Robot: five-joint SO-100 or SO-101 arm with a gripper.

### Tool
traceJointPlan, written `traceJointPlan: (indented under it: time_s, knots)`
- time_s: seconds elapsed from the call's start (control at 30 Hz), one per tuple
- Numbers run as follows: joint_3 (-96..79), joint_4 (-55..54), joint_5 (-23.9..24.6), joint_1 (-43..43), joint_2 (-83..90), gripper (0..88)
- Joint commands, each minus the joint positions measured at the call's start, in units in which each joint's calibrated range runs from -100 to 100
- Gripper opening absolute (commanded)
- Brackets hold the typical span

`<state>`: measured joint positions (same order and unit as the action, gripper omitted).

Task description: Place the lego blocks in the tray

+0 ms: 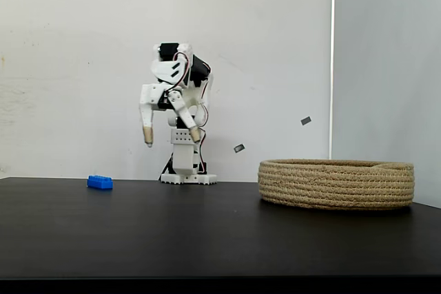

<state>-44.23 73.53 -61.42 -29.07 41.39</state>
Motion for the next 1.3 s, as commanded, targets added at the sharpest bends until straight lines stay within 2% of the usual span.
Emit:
traceJointPlan:
  time_s: [0.0,0.17,0.33,0.43,0.83,1.27]
  knots:
    - [-0.59,-0.77,-11.14,-10.91,3.23,37.6]
    - [-0.86,-2.6,-20.12,-20.31,0.48,37.6]
    - [-0.86,-10.6,-25.69,-26.41,-8.37,37.4]
    - [0.96,-15.01,-26.76,-27.56,-14.56,37.4]
    - [8.26,-20.76,-30.04,-27.89,-29.01,36.9]
    - [8.35,-24.51,-28.03,-25.01,-34.6,29.4]
